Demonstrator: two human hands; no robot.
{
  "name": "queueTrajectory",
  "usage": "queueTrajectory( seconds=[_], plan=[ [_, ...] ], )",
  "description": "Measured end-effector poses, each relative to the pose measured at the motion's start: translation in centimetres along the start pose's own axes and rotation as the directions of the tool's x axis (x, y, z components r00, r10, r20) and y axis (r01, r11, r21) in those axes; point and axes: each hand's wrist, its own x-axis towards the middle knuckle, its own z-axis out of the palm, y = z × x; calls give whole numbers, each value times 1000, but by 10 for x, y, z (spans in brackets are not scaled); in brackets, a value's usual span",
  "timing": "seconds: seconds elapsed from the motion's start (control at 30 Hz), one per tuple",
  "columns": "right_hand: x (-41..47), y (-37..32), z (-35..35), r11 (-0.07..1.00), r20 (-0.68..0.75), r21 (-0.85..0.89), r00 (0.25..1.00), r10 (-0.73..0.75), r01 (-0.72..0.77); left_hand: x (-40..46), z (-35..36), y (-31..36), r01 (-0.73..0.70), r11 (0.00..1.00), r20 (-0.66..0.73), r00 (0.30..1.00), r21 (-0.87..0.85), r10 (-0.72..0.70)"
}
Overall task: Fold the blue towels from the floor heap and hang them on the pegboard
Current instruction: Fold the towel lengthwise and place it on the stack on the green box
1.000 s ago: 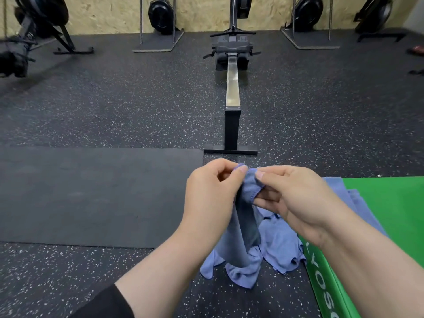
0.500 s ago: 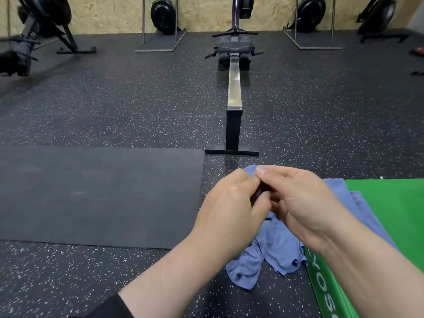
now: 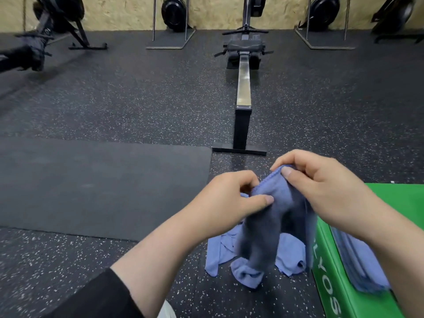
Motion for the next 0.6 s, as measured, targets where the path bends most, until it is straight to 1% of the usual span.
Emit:
queueTrajectory(
  seconds=[0.07,0.1,0.17,0.2,0.27,0.37,0.43,0.5,0.53,0.6],
  plan=[
    [0,4,-4,999,14,-51,1000,8,-7,1,0,0,-2,997,-2,1000,-75,2],
    [0,7,-5,995,30,-96,999,15,-12,1,0,-1,-1,997,3,1000,-81,1],
    [-1,11,-6,974,34,-226,999,21,-13,1,1,-6,15,999,4,1000,-35,-14],
    [0,14,-6,961,13,-276,1000,25,-21,1,1,-8,27,1000,1,1000,-2,-27],
    [-1,18,-7,951,-53,-304,997,50,-64,1,-2,-14,59,997,12,998,54,-60],
    [0,17,-10,972,-141,-196,985,102,-129,-1,-10,-22,110,983,34,993,144,-116],
    [1,17,-11,982,-188,-99,972,143,-164,-3,-16,-26,135,967,15,990,214,-142],
    [2,20,-11,981,-229,2,955,191,-196,-5,-19,-30,156,932,-8,987,326,-162],
    [2,23,-10,978,-247,42,946,210,-205,-6,-20,-32,164,911,-21,985,379,-168],
    [3,28,-10,973,-280,93,932,229,-211,-8,-24,-34,180,885,-50,983,429,-175]
  ],
)
